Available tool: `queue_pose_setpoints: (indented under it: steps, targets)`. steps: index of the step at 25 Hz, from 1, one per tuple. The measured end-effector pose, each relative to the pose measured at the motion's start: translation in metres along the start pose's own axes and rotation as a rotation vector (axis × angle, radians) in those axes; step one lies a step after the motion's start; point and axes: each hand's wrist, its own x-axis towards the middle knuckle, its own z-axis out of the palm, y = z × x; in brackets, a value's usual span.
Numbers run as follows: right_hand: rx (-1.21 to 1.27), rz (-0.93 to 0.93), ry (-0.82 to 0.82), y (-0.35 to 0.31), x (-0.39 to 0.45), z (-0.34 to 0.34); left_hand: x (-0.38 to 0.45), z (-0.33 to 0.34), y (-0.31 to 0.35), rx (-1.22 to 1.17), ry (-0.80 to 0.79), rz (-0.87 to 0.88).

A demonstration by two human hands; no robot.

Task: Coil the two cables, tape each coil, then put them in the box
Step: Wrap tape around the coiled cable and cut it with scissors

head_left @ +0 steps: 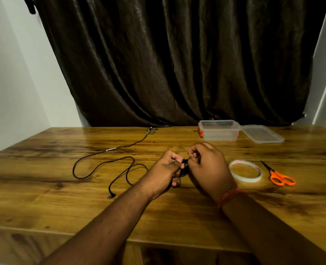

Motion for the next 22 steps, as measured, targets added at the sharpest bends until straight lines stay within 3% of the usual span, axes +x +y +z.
queue_pose_setpoints:
  steps: [10,18,22]
  targets:
    - [0.103,0.080,0.013,-0.0010,-0.0004,-0.0019,0.0001,0.0007,-0.0003,0.026,0.018,0.017]
    - [-0.011,-0.172,-0.074,0.0000,-0.0024,-0.0021,0.0005,-0.0043,-0.0034,0.205,0.071,0.074]
    - [0.098,-0.095,-0.077,-0.0009,-0.0022,-0.0038,0.0015,-0.0051,-0.0043,0.234,0.041,0.103]
